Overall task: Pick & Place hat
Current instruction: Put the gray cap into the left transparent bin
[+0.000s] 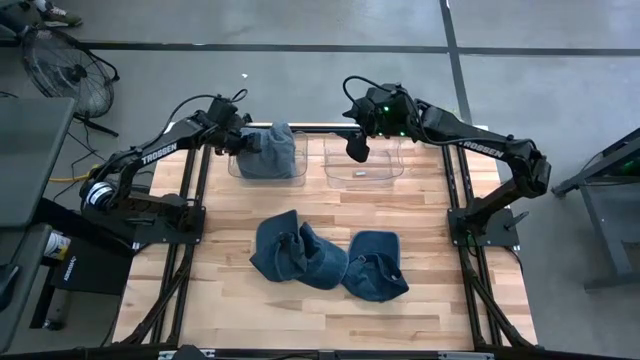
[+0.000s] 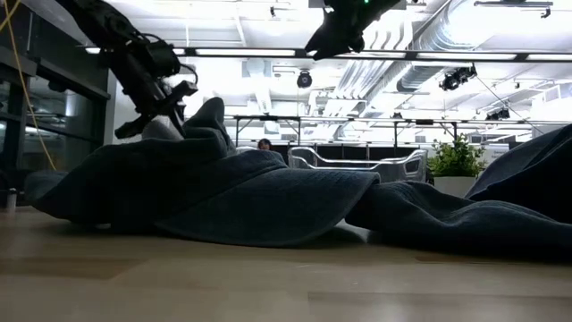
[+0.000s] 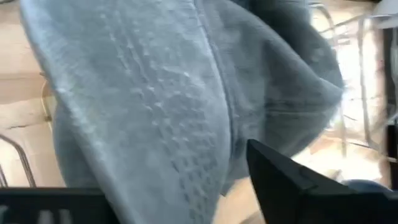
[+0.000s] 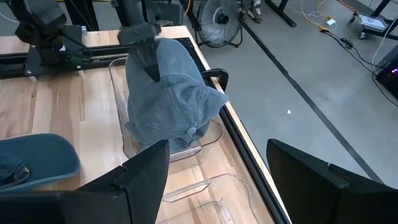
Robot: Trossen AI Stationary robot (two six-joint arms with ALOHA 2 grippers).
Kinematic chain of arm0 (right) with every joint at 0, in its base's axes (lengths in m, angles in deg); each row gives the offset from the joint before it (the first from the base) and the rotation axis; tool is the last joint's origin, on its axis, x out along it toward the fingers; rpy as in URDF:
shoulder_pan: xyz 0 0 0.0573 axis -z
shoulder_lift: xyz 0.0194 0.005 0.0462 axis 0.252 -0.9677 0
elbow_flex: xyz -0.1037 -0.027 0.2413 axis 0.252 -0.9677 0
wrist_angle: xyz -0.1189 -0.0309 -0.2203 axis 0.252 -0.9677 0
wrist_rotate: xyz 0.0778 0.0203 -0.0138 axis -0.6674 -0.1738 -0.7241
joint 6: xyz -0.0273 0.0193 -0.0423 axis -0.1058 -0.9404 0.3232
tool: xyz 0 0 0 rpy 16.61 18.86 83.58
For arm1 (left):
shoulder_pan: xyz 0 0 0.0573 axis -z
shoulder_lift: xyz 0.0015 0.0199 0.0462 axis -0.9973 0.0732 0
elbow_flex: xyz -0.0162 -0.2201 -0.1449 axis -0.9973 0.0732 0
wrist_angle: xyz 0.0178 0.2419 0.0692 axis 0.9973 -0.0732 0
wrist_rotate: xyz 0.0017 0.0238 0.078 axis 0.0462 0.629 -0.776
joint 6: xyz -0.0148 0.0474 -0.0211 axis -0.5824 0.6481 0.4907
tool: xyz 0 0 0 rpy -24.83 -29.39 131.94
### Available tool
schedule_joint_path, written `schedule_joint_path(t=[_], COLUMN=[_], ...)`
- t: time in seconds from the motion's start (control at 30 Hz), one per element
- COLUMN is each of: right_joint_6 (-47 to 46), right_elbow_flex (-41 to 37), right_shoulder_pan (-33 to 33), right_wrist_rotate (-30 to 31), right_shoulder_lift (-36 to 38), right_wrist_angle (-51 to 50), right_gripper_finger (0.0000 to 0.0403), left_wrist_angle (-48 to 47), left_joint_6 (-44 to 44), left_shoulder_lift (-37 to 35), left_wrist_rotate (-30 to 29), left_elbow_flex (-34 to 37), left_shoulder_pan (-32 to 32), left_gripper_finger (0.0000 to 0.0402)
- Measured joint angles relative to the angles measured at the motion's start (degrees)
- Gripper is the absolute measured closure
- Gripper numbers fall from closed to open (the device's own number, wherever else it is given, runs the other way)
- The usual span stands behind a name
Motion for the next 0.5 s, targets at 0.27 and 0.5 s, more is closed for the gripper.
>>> schedule_joint_path(t=[0.27,0.5], right_joint_6=[-1.18,-4.44], right_elbow_flex=[0.00,0.00], right_shoulder_pan=[0.00,0.41], right_wrist_rotate=[0.13,-2.92], right_shoulder_lift=[-0.01,-2.48], right_wrist_angle=[-0.04,1.56], right_gripper_finger=[0.0139,0.0139], left_wrist_angle=[-9.94,-19.45], left_joint_6=[4.12,10.66], left_shoulder_lift=[-0.30,-0.34], left_wrist_rotate=[-2.33,-12.99], left_elbow_flex=[-6.36,-12.80], left_shoulder_pan=[0.00,0.00], left_gripper_finger=[0.0146,0.0141])
